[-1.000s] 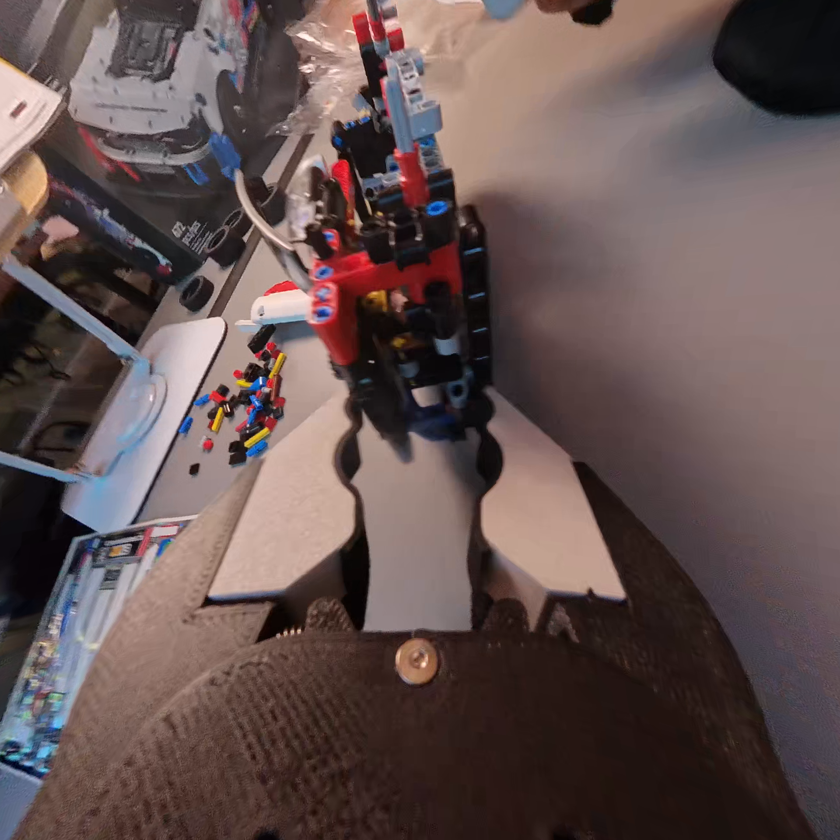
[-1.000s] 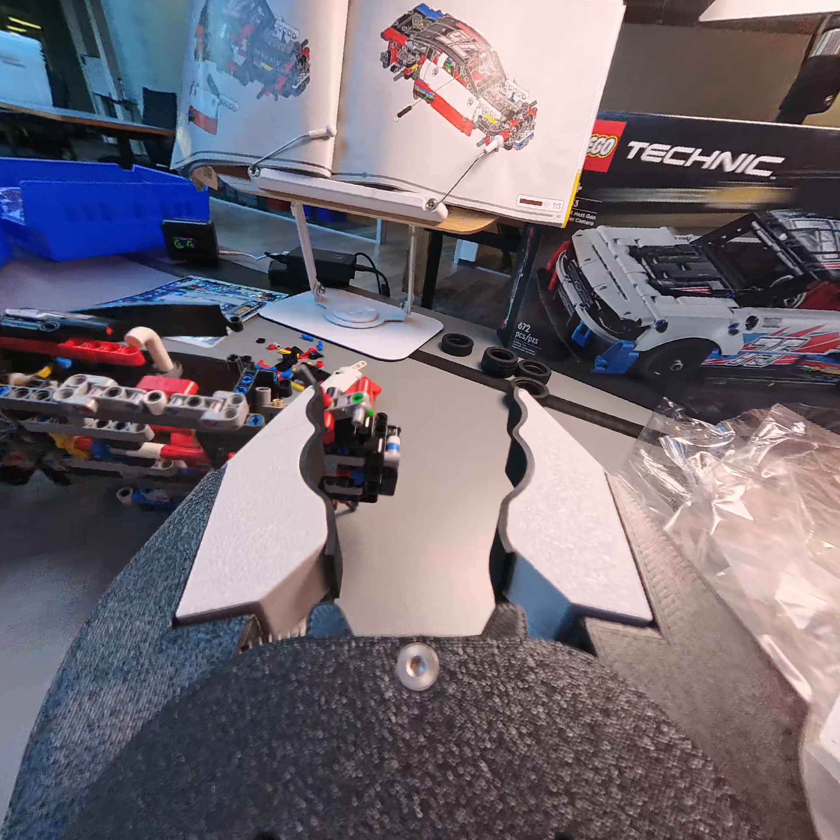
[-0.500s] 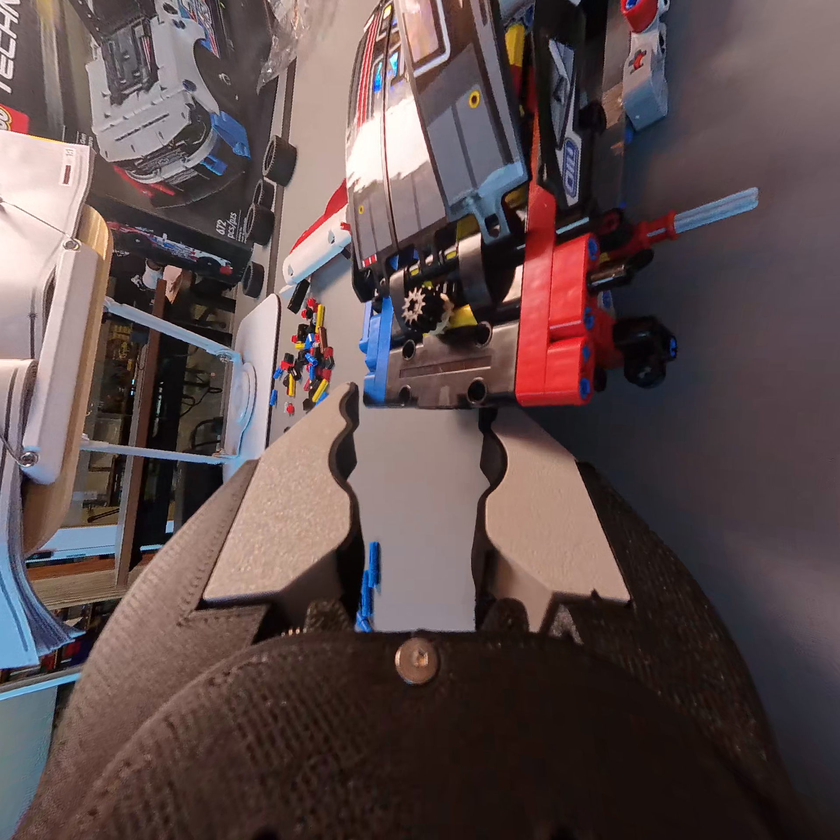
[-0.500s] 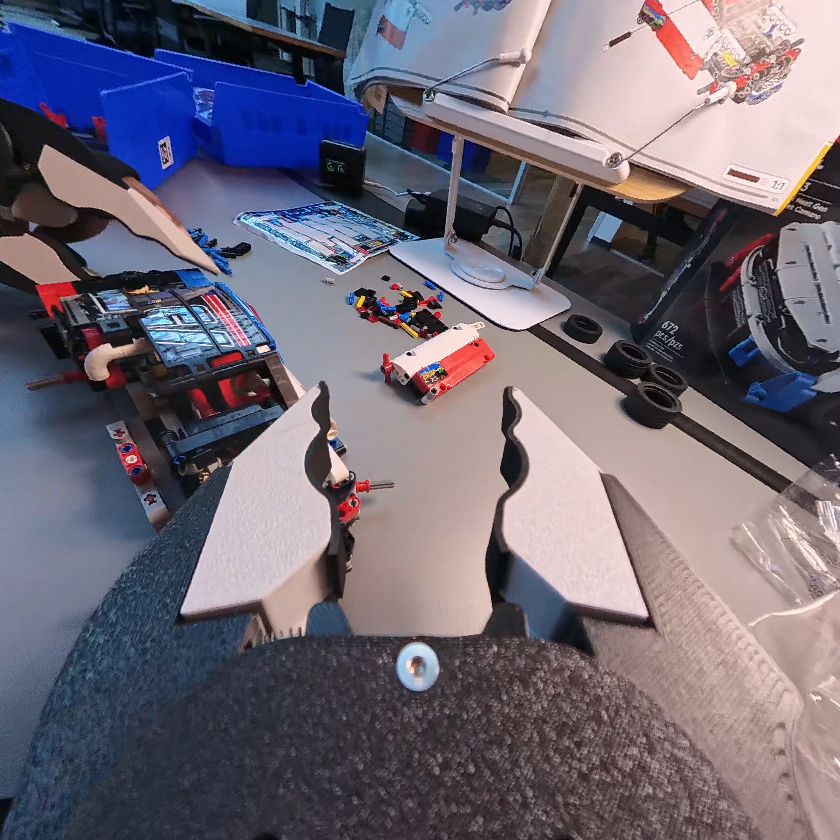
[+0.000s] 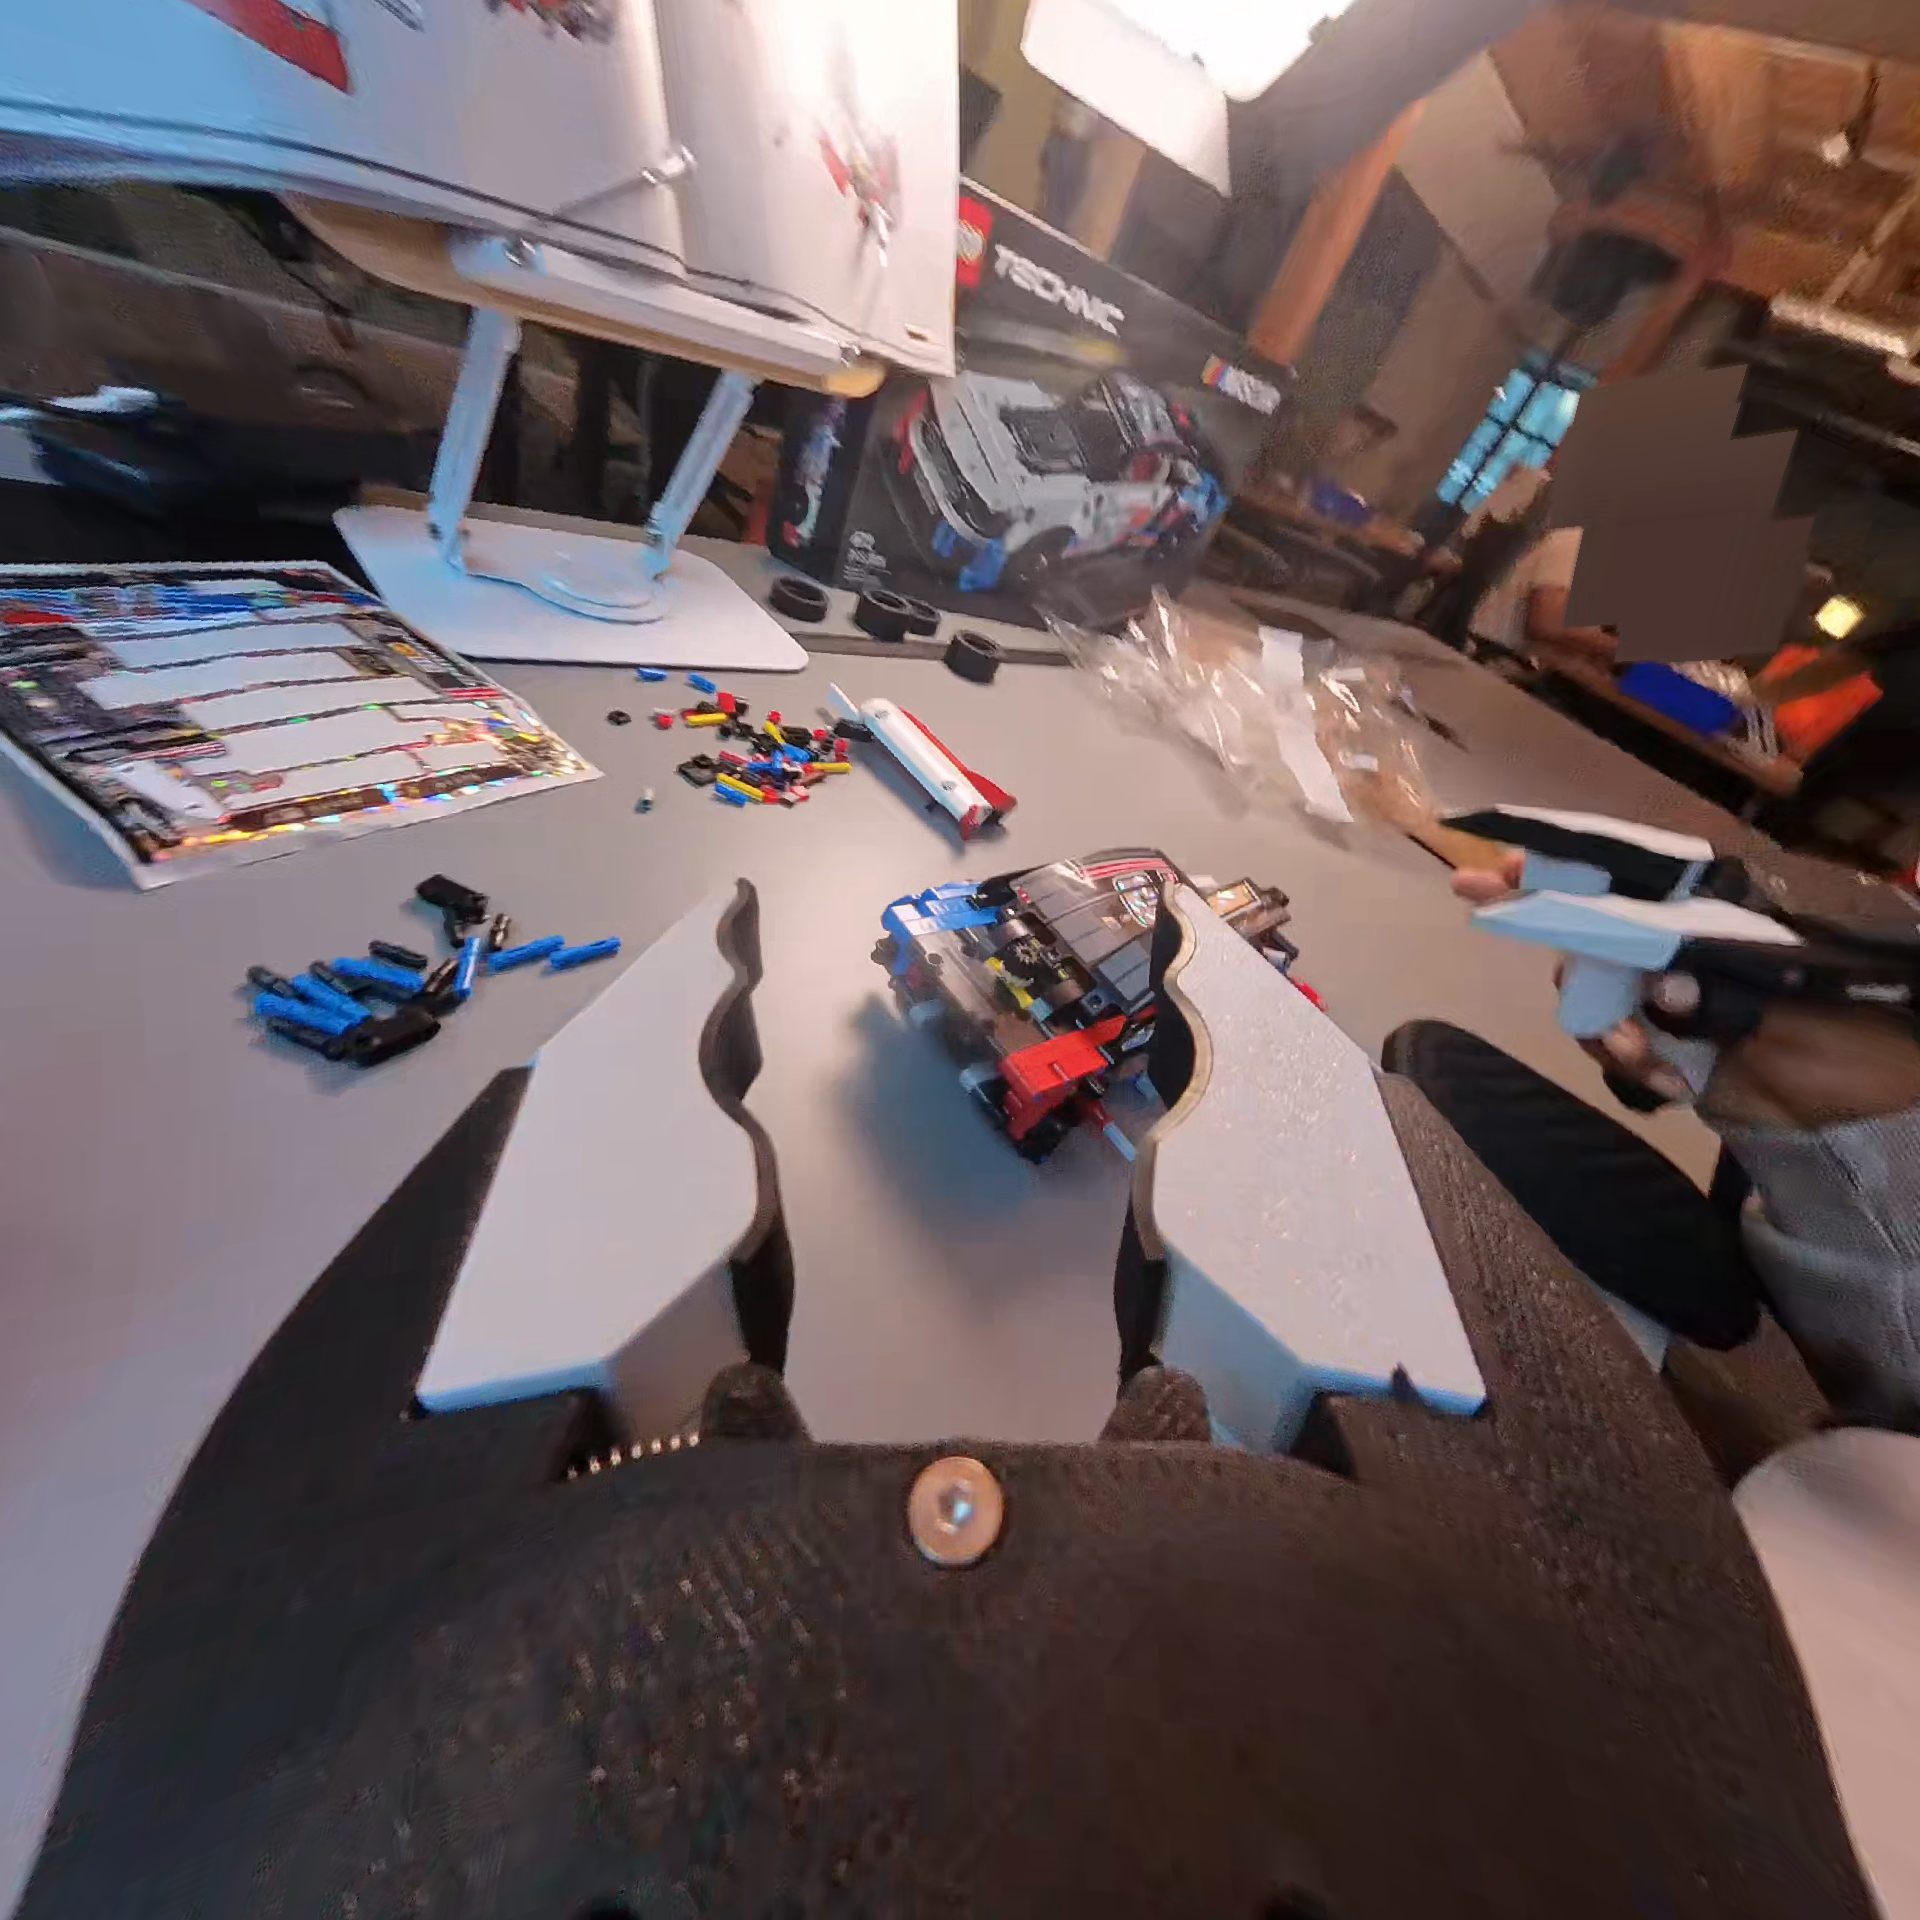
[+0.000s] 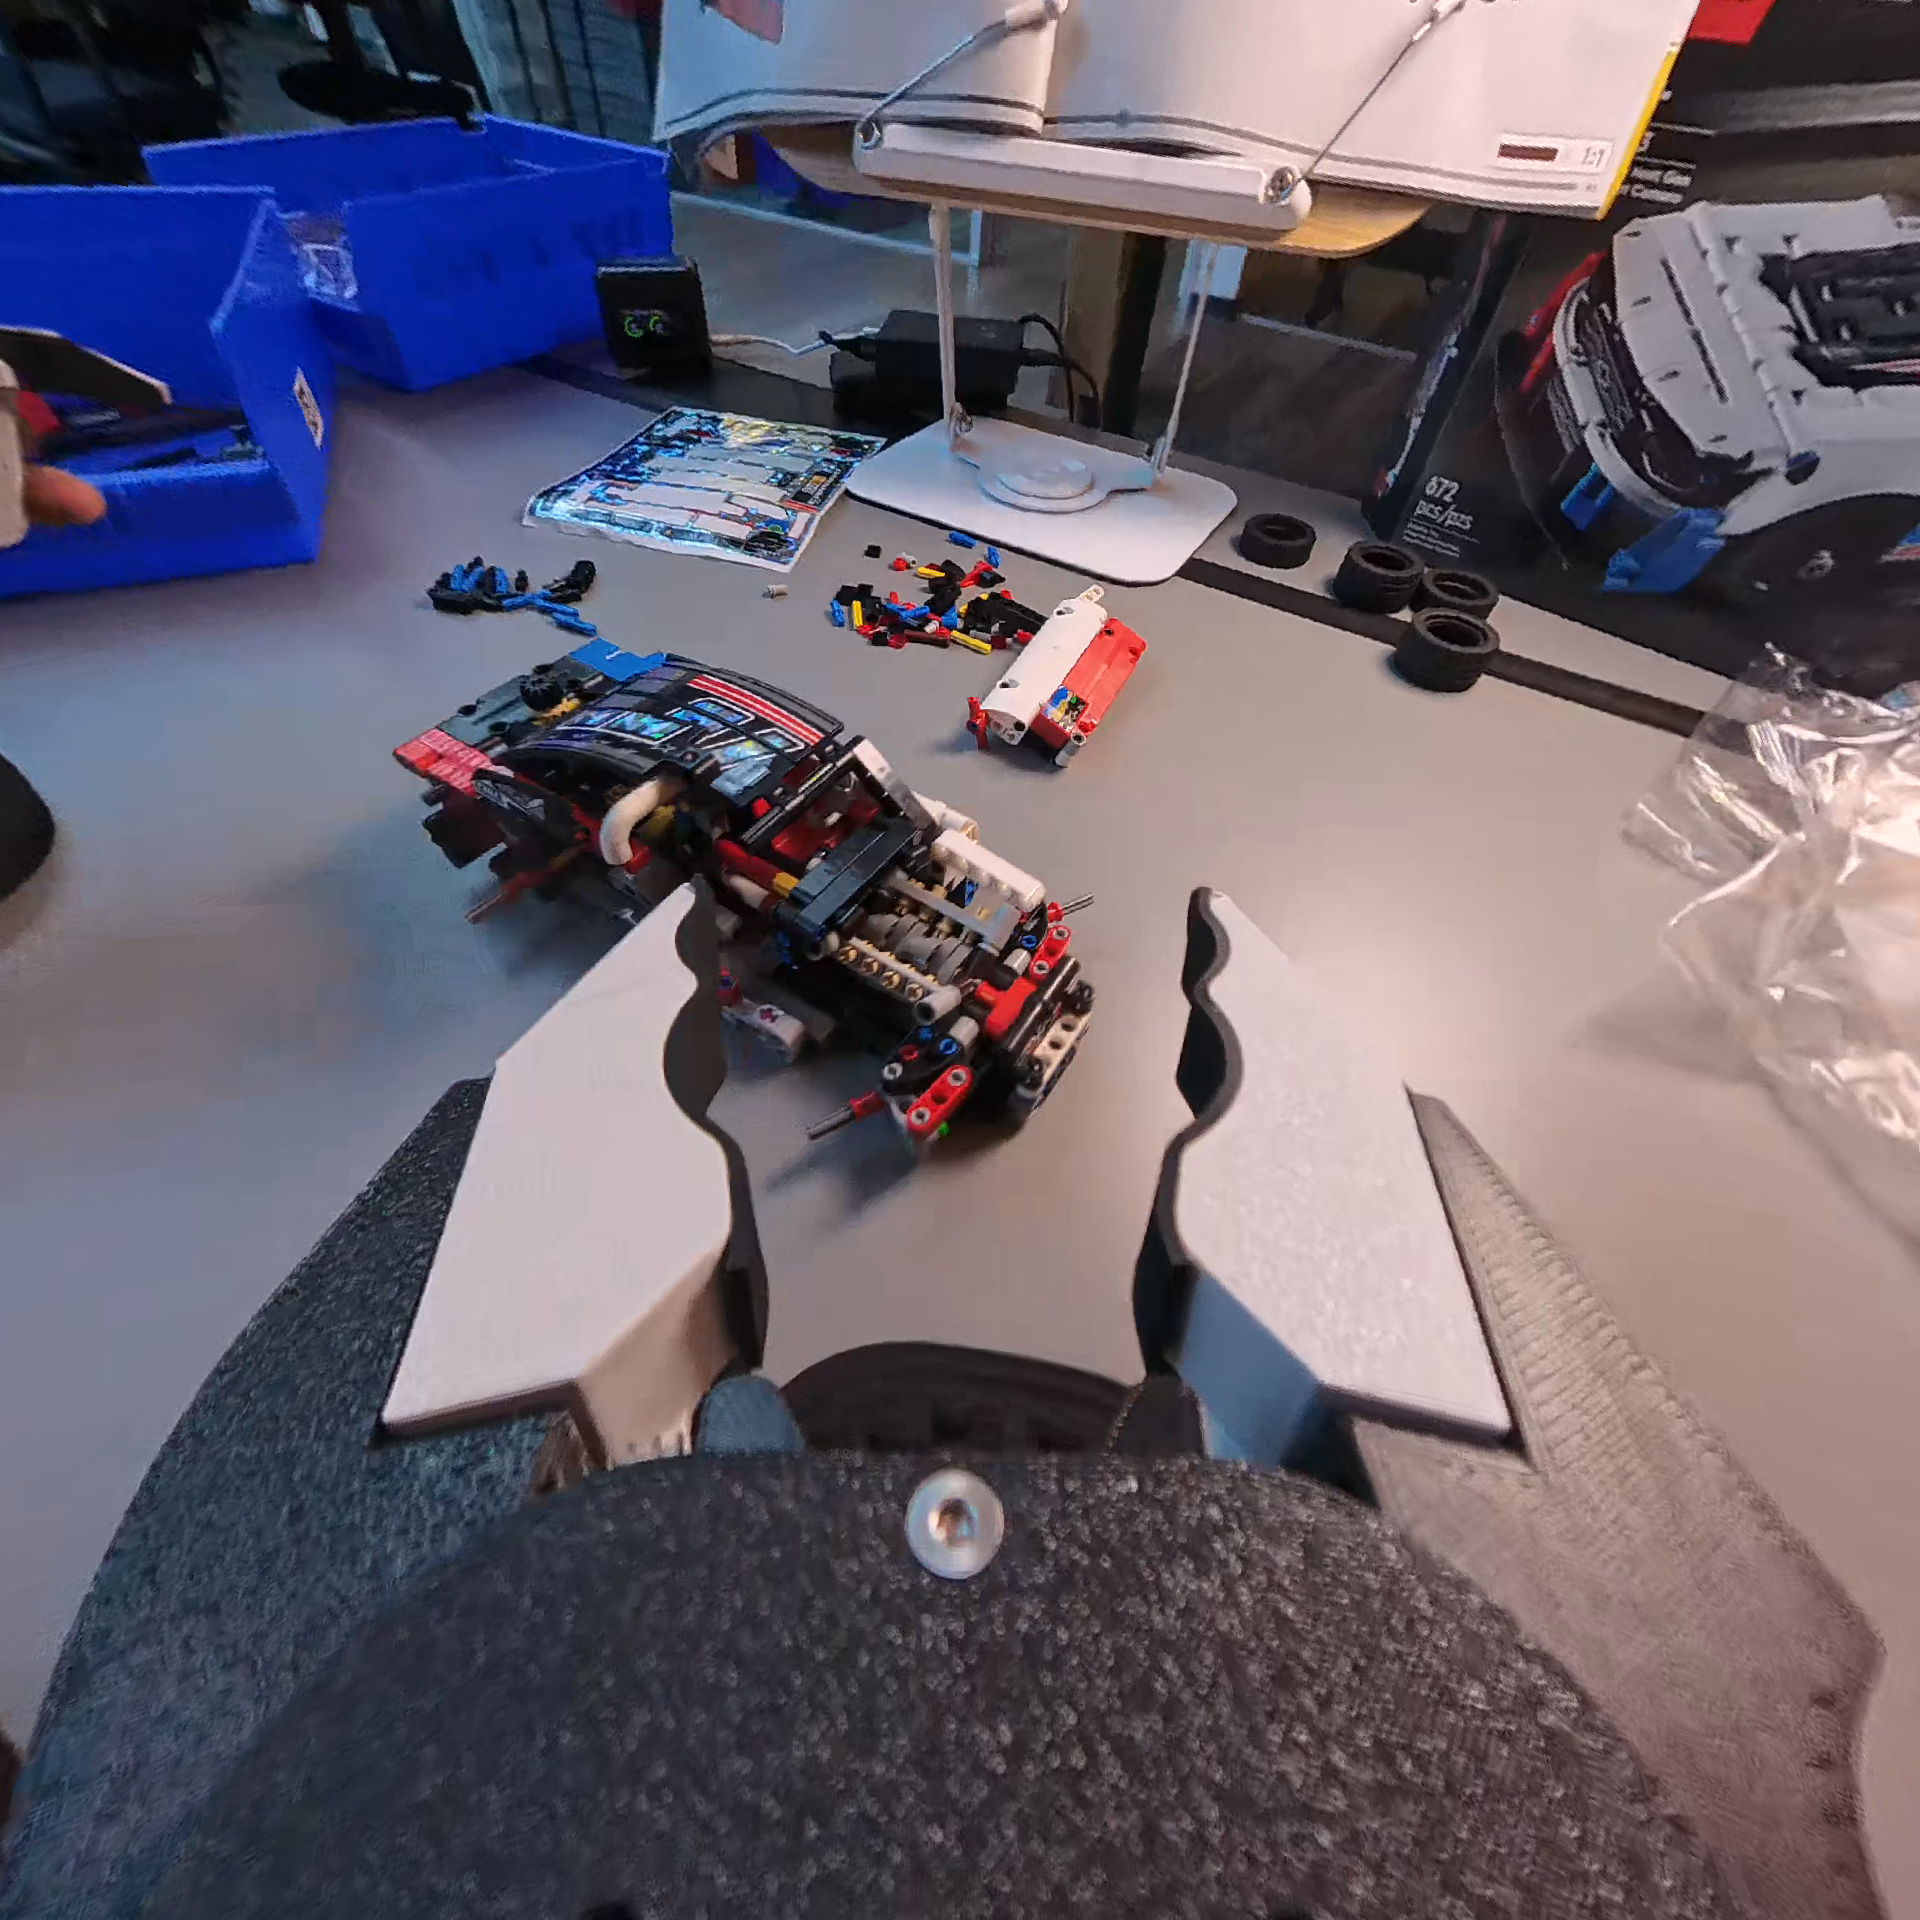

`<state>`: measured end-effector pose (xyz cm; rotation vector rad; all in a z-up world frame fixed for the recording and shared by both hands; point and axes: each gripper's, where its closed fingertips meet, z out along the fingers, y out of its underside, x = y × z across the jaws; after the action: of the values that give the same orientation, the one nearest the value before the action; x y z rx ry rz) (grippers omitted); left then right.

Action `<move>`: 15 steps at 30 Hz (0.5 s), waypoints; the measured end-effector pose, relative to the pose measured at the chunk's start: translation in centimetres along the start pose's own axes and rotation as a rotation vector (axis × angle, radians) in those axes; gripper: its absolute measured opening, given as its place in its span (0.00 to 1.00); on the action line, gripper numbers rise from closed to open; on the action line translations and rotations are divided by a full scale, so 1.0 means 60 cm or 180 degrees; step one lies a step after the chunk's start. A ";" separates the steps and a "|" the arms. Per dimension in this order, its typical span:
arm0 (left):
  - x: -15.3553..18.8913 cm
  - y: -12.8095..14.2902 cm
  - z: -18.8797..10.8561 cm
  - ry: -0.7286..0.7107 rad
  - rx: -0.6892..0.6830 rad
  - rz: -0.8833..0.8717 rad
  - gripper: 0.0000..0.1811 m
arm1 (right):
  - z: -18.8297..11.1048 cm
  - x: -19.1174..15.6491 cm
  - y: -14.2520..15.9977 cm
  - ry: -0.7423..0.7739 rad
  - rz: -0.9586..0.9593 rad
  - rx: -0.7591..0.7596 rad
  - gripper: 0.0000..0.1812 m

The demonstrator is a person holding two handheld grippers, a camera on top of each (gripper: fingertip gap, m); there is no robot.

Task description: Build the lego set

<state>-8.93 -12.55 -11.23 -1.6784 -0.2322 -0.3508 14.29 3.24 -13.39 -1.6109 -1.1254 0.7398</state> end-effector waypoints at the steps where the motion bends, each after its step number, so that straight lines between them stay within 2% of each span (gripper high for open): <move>1: 0.001 -0.002 -0.017 -0.0152 0.0167 -0.0055 0.41 | -0.010 -0.008 0.007 0.0092 0.0047 0.0012 0.49; 4: 0.007 0.013 -0.054 -0.0507 0.0427 0.0060 0.40 | -0.033 -0.020 0.027 0.0397 0.0024 0.0068 0.50; 7: 0.006 0.054 -0.067 -0.0807 0.0308 0.0415 0.39 | -0.046 -0.030 0.046 0.0462 0.0058 0.0081 0.50; 9: 0.022 0.076 -0.070 -0.0857 0.0061 0.0700 0.42 | -0.055 -0.041 0.056 0.0428 0.0072 0.0082 0.50; 13: 0.062 0.082 -0.082 -0.0794 0.0064 0.0860 0.42 | -0.067 -0.073 0.065 0.0291 0.0129 0.0109 0.49; 15: 0.061 0.088 -0.084 -0.0865 0.0062 0.0952 0.42 | -0.068 -0.081 0.065 0.0284 0.0100 0.0100 0.49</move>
<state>-4.16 -18.44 -14.27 -1.7096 -0.1803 0.1040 17.20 -3.04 -16.05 -1.6222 -1.0220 0.6960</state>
